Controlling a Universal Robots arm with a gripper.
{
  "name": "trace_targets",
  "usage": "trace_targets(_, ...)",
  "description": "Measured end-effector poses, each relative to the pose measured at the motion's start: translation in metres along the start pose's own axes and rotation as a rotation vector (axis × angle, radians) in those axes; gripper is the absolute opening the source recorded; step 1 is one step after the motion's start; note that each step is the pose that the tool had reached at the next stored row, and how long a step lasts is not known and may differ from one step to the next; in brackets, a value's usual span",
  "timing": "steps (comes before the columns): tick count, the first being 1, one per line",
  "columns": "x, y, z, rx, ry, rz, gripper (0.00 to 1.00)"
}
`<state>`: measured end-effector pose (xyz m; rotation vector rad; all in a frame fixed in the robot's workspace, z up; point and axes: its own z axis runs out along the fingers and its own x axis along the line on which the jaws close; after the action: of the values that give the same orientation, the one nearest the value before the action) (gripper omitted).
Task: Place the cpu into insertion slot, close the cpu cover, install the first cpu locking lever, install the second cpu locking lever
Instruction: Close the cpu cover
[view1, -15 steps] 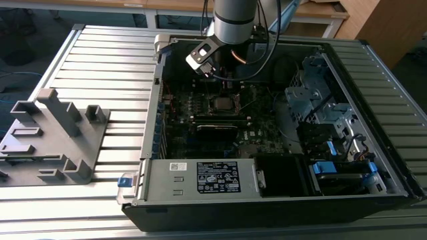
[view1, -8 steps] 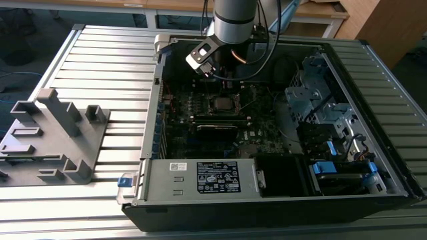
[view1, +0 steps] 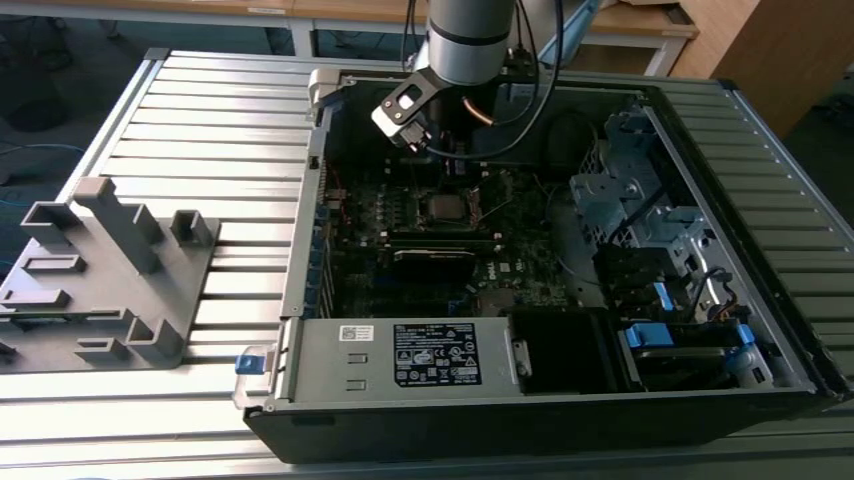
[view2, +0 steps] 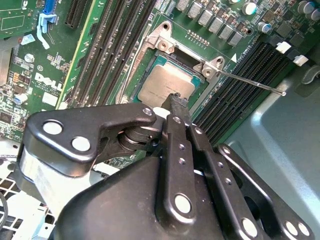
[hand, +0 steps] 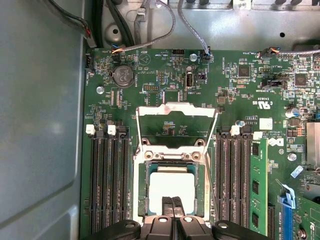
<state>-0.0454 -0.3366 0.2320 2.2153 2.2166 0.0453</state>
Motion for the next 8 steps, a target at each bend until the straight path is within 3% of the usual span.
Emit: trace_targets(8,0.0,0.0001,-0.002,-0.0001,0.0002,0.0,0.11)
